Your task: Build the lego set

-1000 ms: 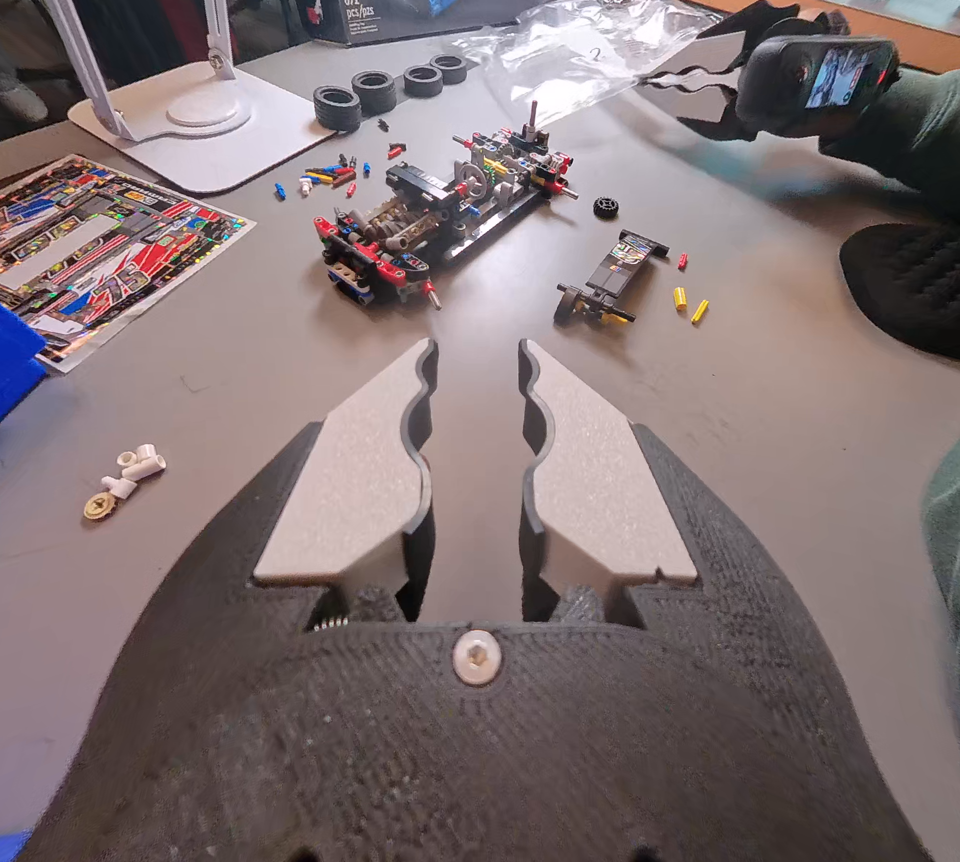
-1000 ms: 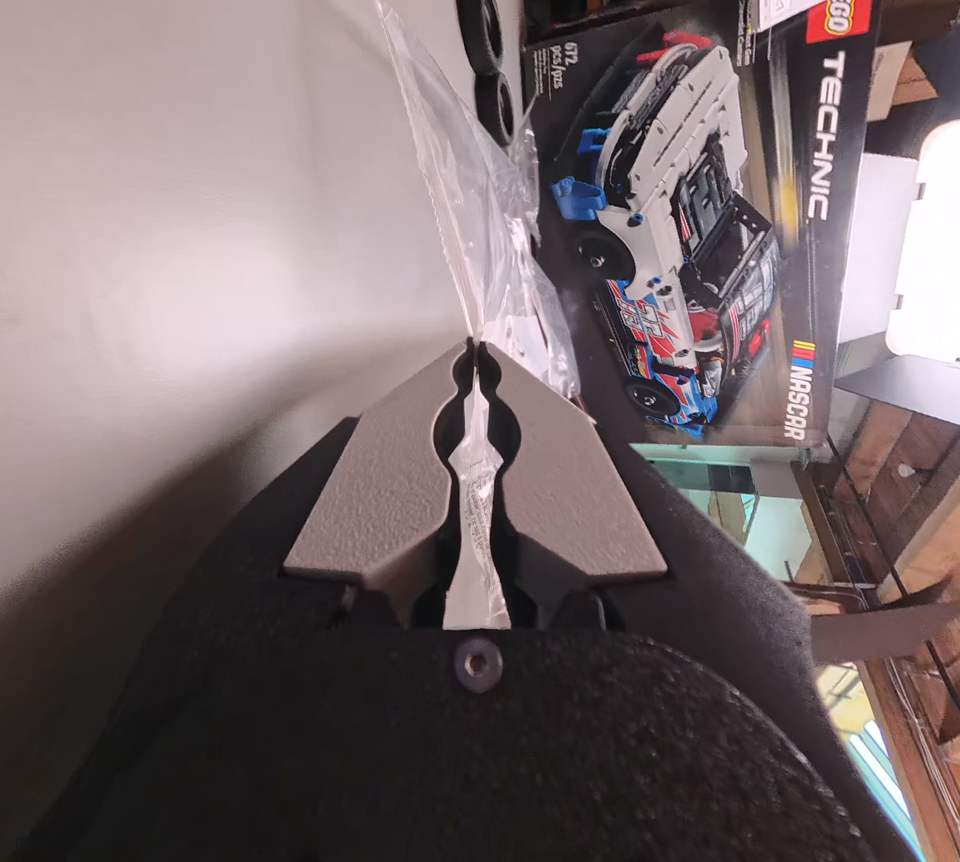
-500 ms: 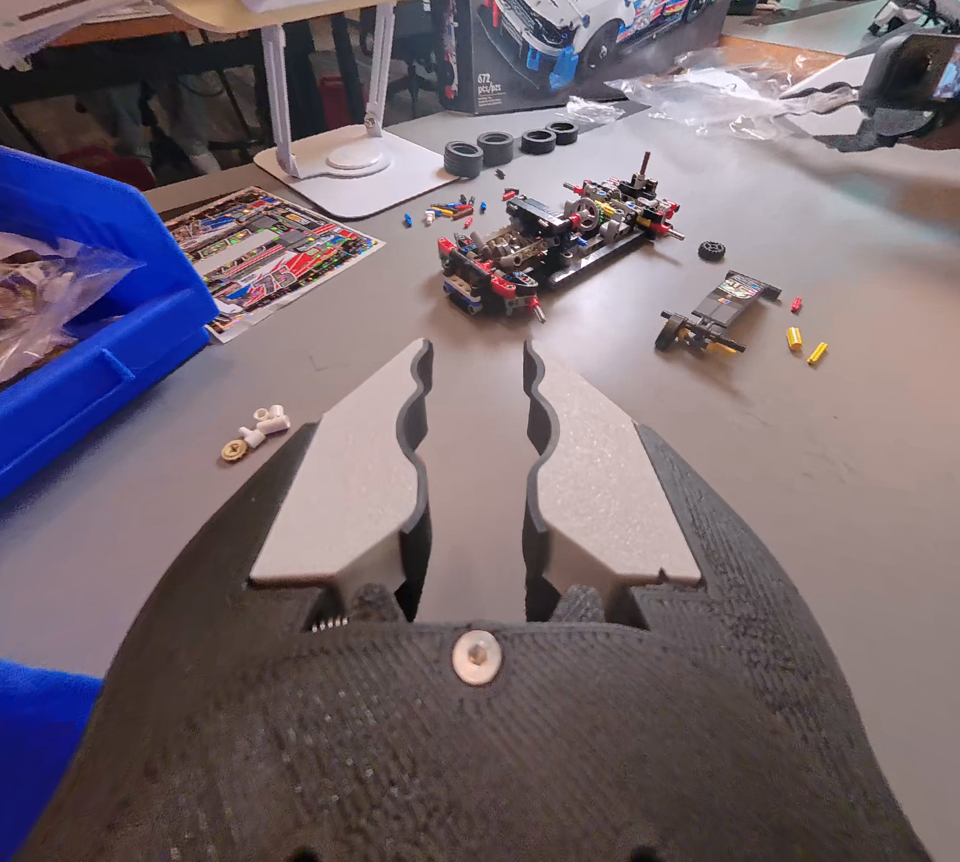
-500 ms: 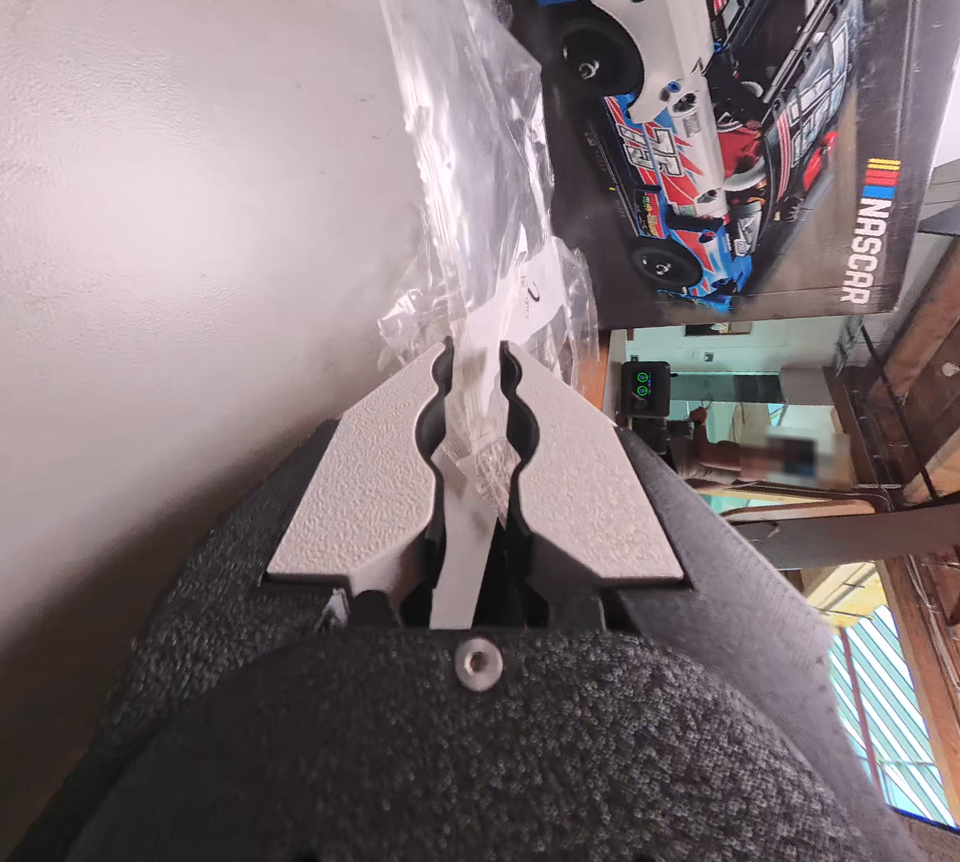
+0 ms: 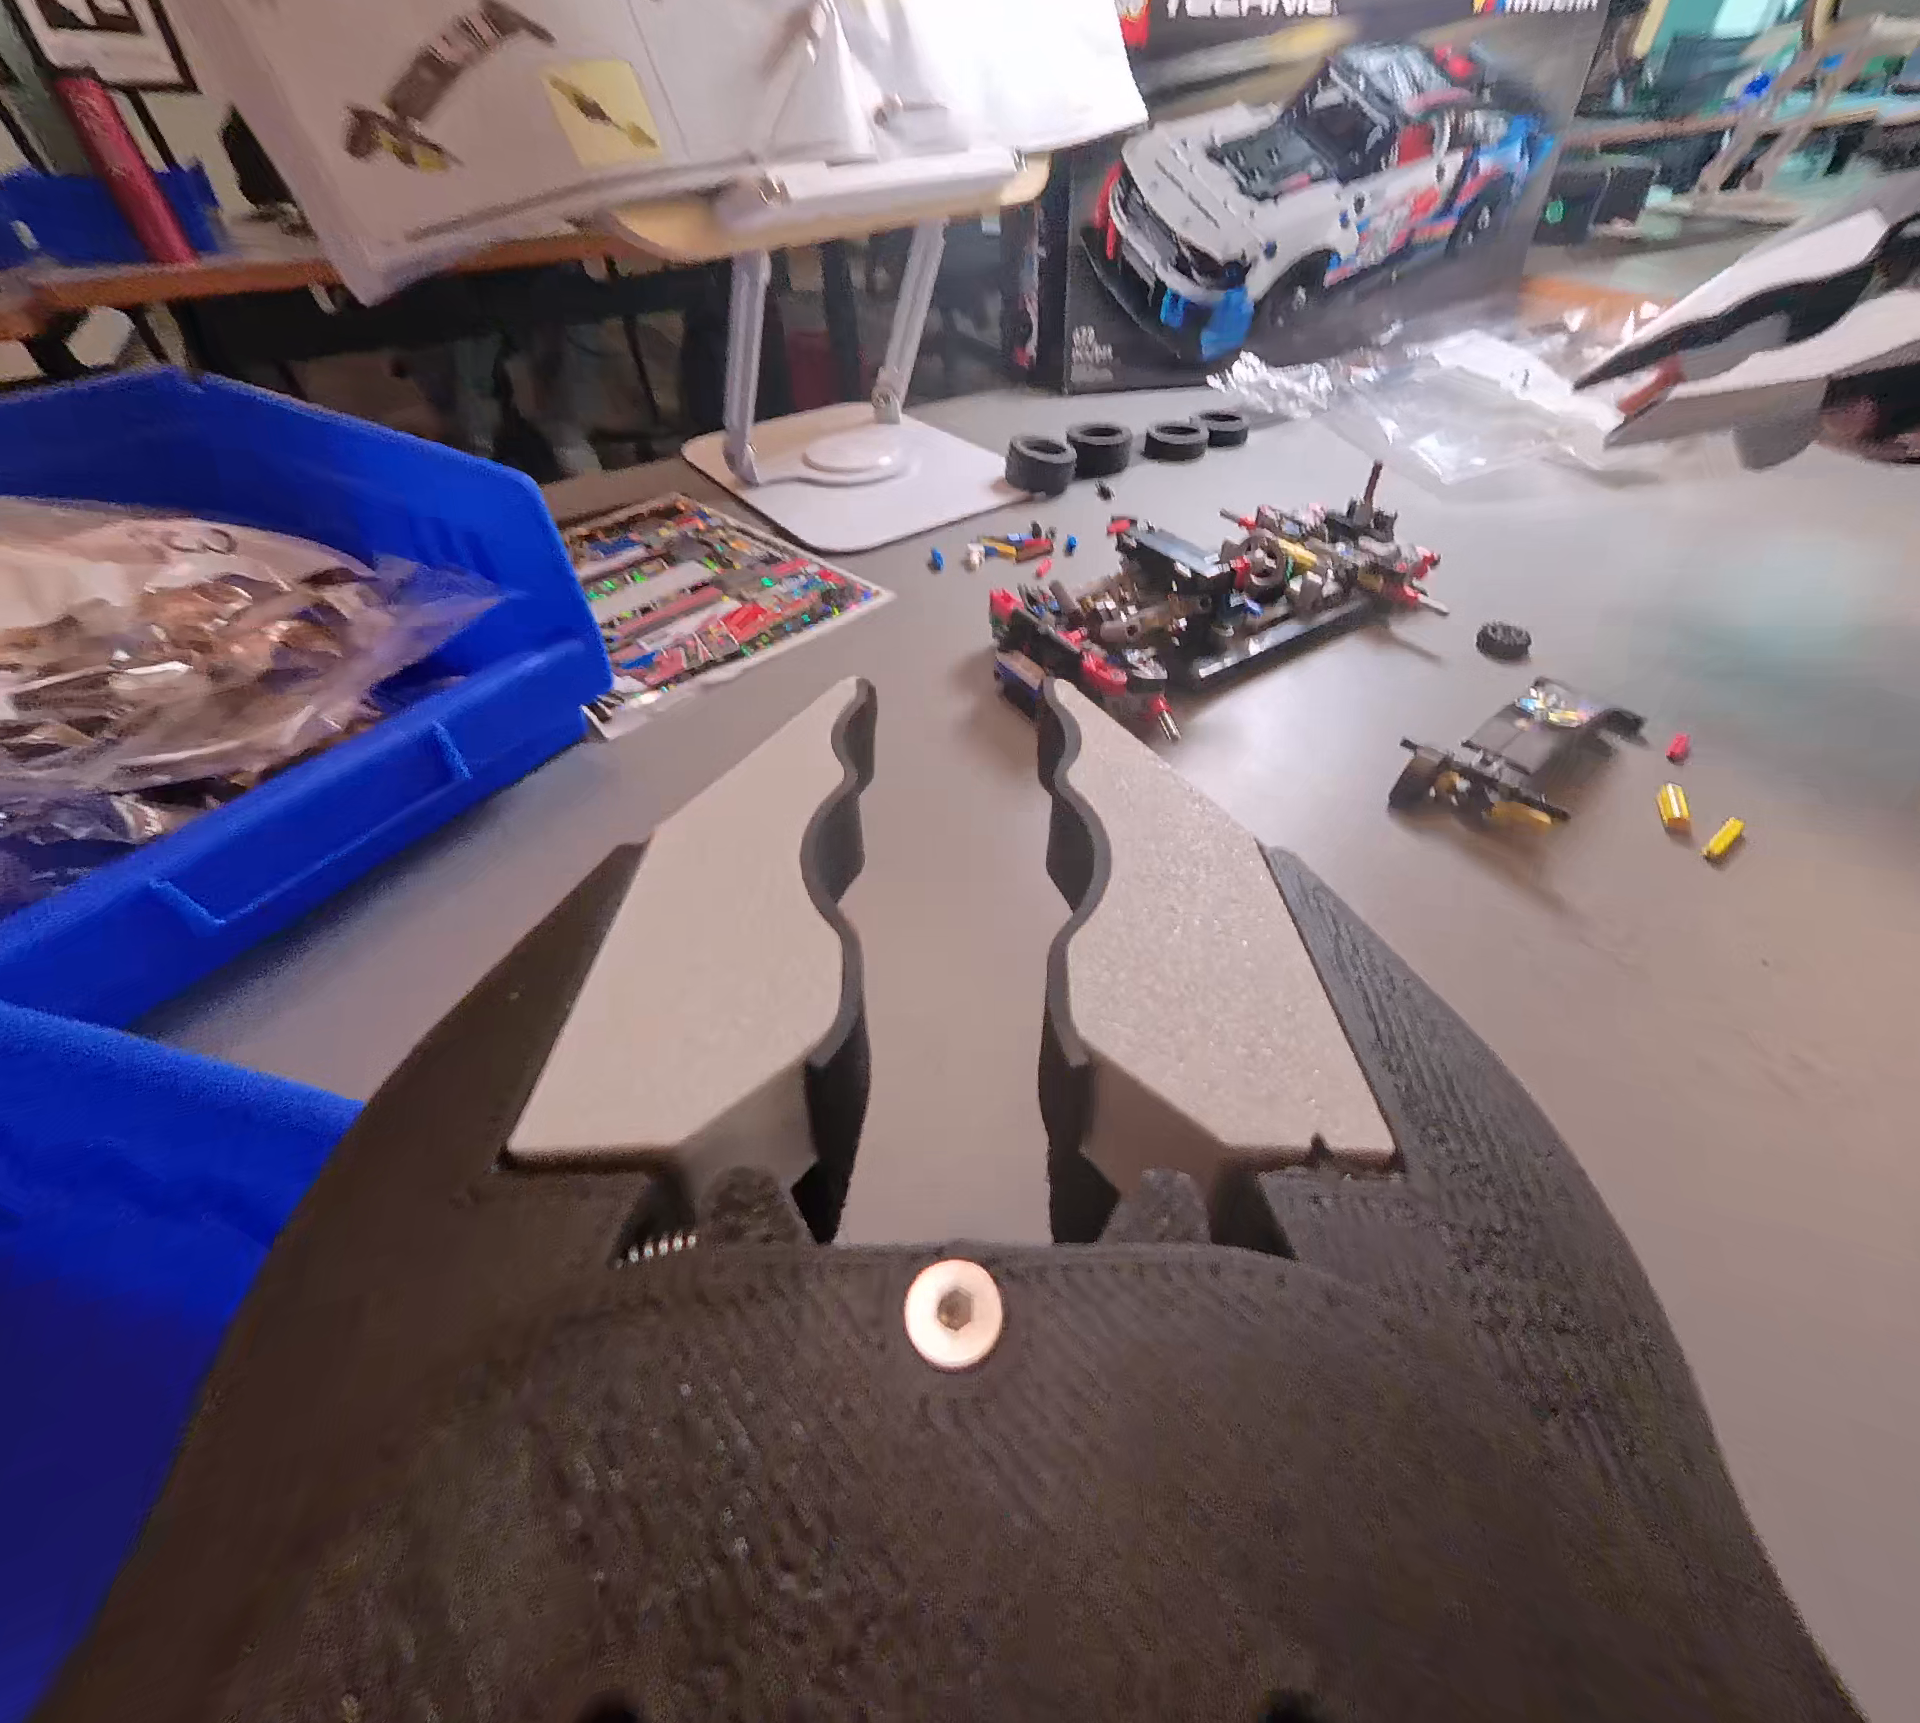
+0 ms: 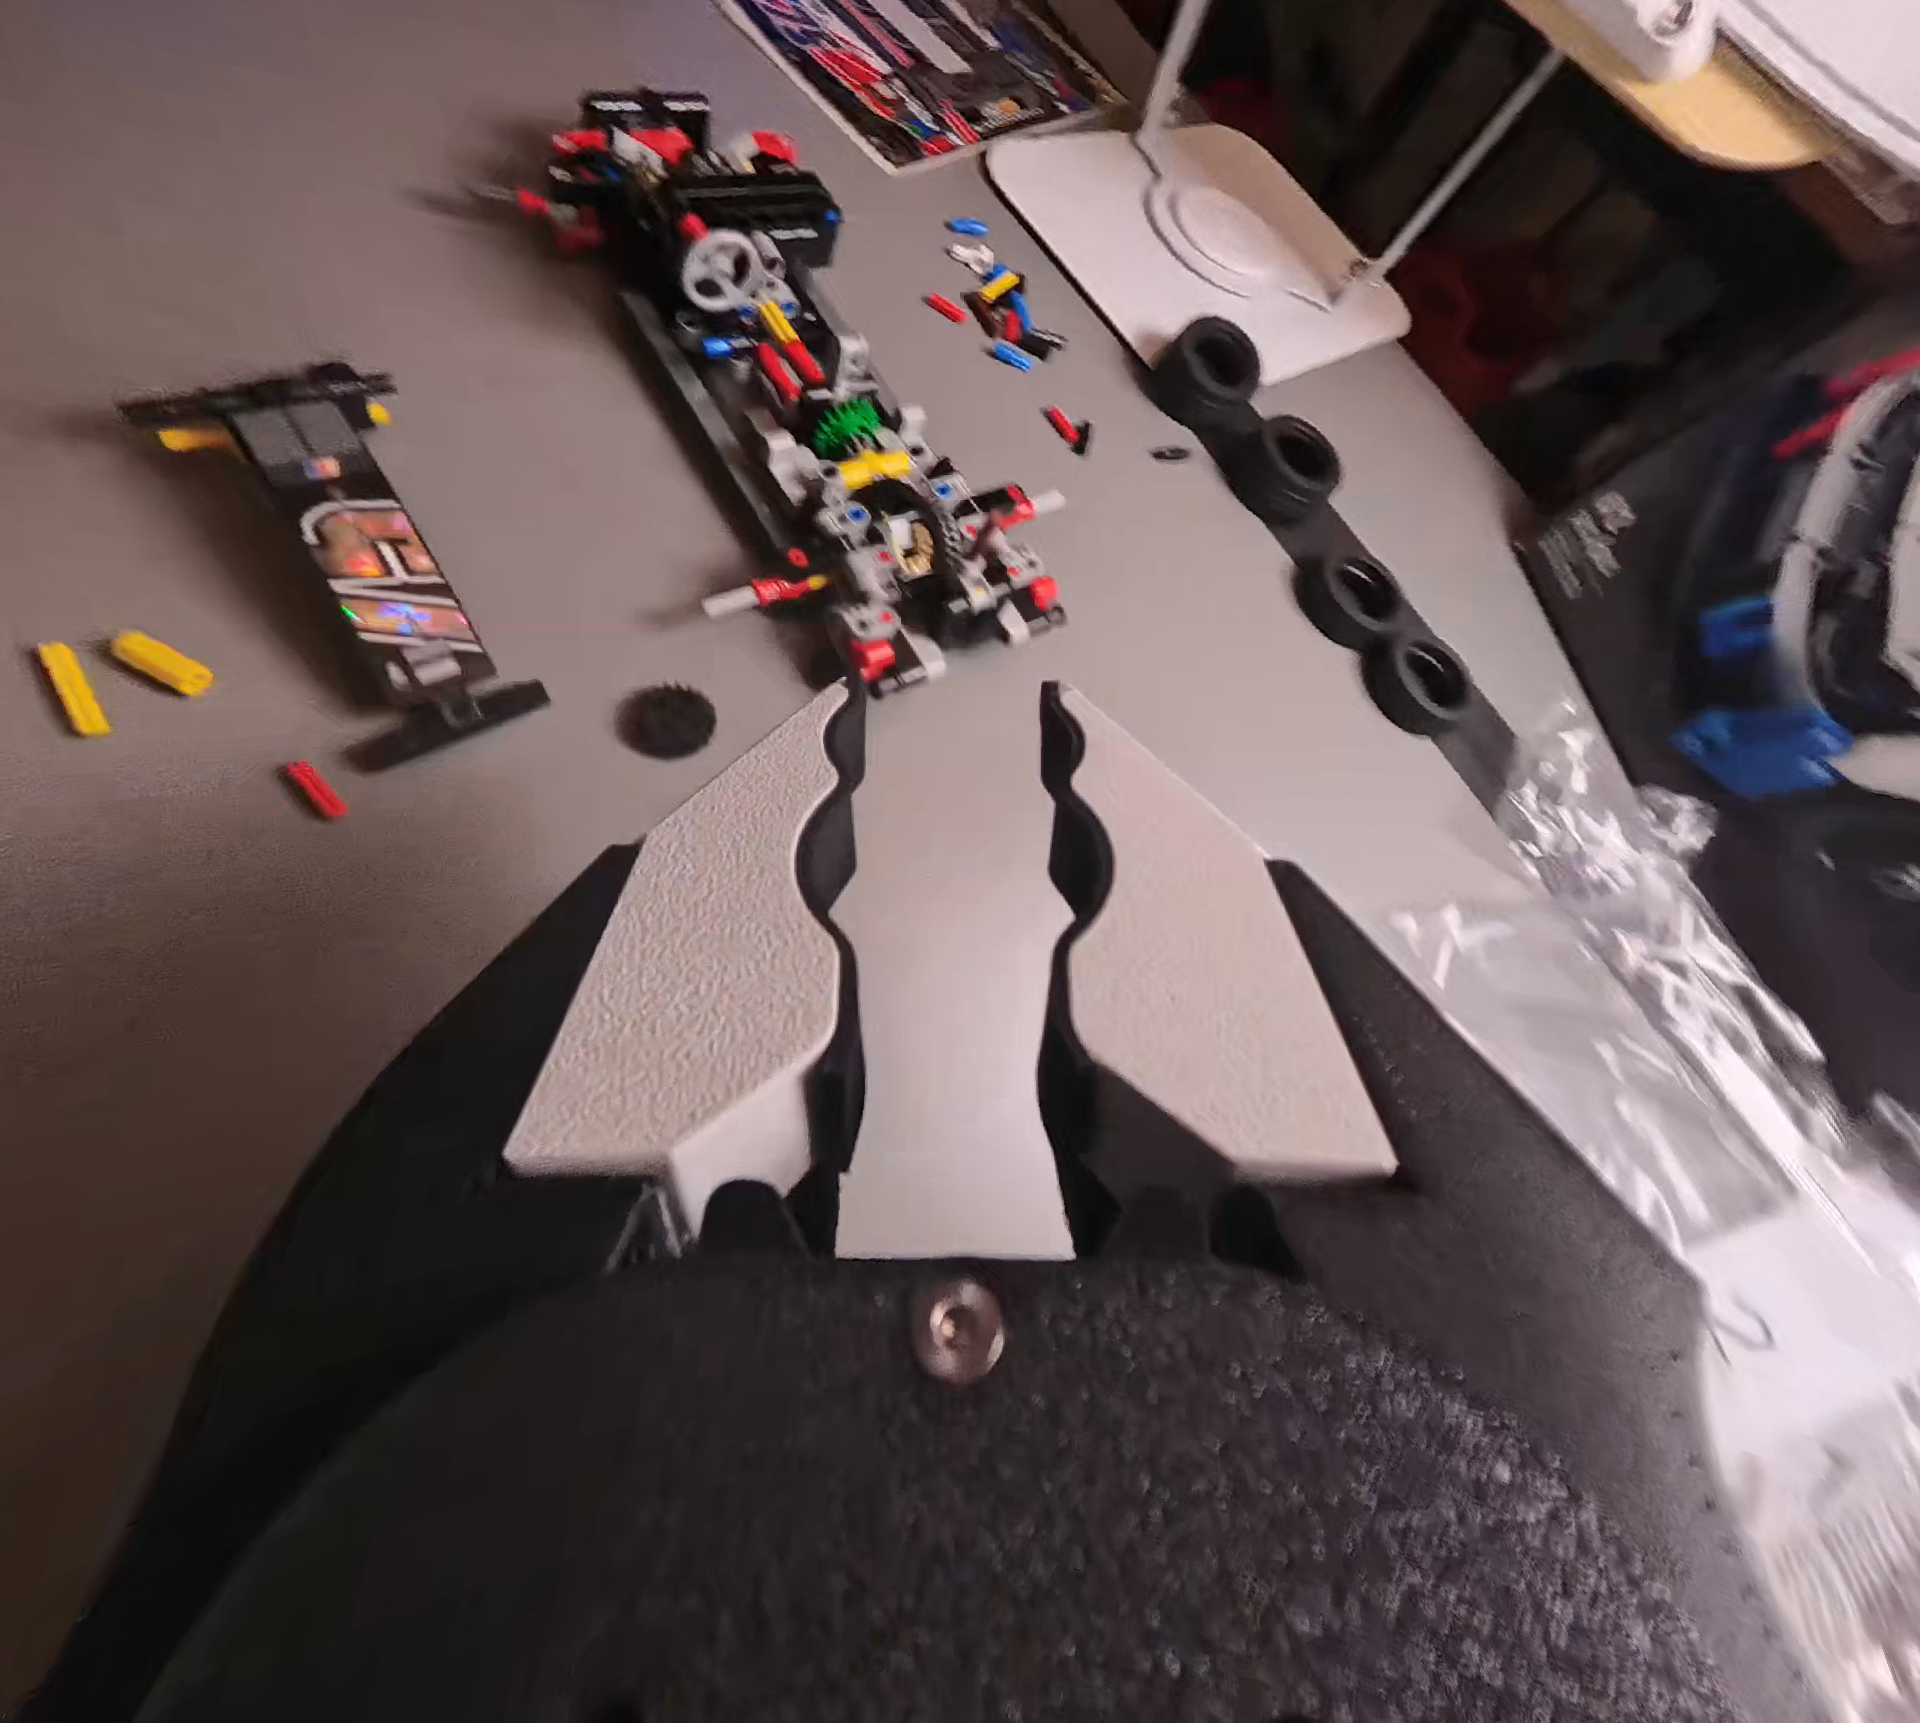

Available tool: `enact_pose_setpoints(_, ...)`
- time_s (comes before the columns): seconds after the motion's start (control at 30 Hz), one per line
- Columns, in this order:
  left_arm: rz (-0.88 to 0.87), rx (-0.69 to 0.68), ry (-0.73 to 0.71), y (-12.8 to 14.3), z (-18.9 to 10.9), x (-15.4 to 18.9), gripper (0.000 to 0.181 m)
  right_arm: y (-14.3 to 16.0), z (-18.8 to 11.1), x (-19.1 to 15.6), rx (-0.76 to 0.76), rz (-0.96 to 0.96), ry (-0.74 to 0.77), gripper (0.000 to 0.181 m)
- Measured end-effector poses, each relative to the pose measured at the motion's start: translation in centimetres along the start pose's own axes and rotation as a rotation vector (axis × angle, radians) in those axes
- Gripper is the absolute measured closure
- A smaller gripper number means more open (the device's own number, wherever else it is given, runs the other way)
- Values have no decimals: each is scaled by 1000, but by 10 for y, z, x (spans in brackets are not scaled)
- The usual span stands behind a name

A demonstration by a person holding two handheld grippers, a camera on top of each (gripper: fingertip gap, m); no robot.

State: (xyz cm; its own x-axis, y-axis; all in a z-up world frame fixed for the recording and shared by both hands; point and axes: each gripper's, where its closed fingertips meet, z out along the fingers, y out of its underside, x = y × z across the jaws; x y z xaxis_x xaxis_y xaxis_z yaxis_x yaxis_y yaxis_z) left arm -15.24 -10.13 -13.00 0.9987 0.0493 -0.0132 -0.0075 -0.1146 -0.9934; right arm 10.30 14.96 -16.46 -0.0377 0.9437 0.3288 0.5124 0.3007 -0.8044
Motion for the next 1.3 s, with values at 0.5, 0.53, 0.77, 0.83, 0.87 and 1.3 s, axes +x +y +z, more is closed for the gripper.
enact_pose_setpoints(0.5,-11,92,-36,-16,-13,-10,152,-25,161,-50,-416,-297,-647,120)
enact_pose_setpoints(0.53,-16,90,-33,-15,-12,-10,152,-24,164,-53,-433,-300,-664,125)
enact_pose_setpoints(0.77,-25,86,-28,-13,-11,-11,152,-21,165,-53,-441,-328,-692,127)
enact_pose_setpoints(0.83,-24,84,-30,-13,-11,-11,152,-19,163,-49,-445,-334,-676,128)
enact_pose_setpoints(0.87,-25,82,-31,-12,-11,-12,152,-18,160,-47,-445,-332,-673,128)
enact_pose_setpoints(1.3,-34,67,-18,-8,-7,-10,152,-41,116,-8,-379,-168,-658,128)
